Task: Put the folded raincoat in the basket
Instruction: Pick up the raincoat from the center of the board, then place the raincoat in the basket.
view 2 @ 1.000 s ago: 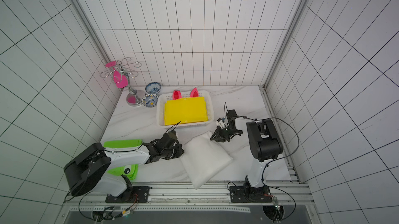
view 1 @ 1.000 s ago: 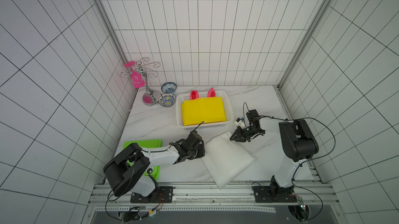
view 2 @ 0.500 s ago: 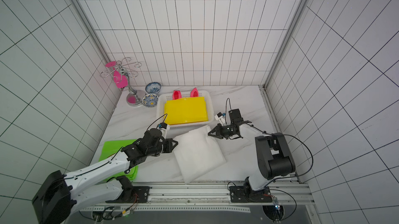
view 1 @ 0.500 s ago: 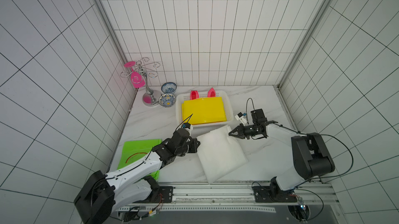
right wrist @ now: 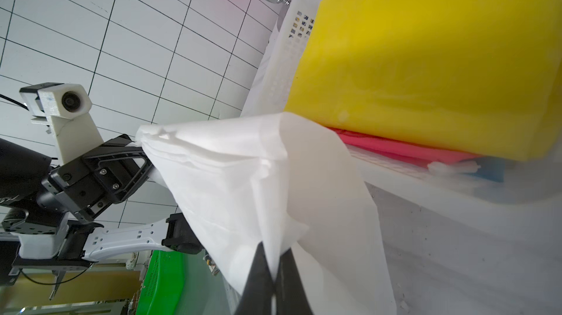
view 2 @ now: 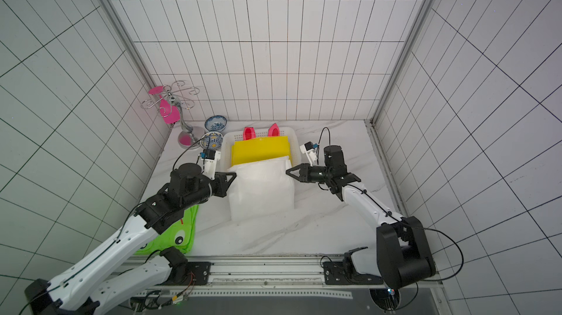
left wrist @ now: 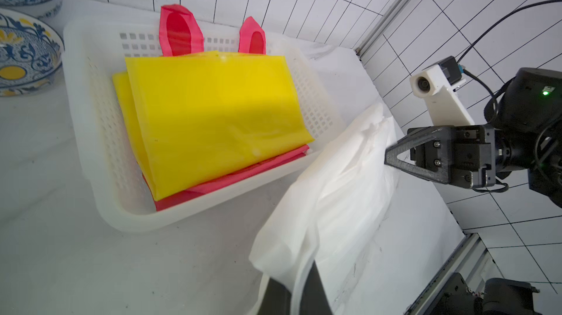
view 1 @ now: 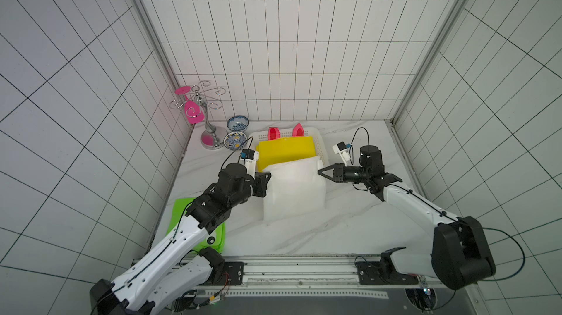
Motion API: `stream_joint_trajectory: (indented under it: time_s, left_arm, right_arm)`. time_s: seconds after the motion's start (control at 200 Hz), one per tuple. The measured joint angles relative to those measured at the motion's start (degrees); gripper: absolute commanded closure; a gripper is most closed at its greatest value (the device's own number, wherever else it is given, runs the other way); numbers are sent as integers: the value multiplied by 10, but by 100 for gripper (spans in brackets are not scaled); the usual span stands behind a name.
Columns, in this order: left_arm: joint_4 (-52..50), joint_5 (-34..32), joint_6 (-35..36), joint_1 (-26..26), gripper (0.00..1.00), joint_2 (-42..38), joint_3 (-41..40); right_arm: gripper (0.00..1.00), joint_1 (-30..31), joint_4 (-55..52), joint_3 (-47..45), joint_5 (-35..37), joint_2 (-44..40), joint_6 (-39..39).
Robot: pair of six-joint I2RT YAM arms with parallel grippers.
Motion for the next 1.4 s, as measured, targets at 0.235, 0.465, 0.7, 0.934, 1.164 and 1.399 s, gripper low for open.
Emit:
stream_joint_trajectory:
  time_s: [0.235,0.465,0.7,0.934,1.164,1.399]
  left_arm:
    - [-13,50,82,89,100,128,119]
    - [14,63,146,125,100,258,174]
    - [31,37,192,130,100,374,227]
    - [53,1,231,137,100,469,268]
    - [60,24,244,169,100,535,315]
    - [58,33,243,185,100,578,367]
  right_arm:
    - [100,1,-9,128,57,69,4]
    - [100,2,-73,250,130,189,-27]
    - [100,2,-134,349,188,298,-57]
    - [100,-1,-125,396,191,377,-34]
    - [100,-1,-104,418,173,420,-7]
    - [100,-2,-103,483,168,456,-18]
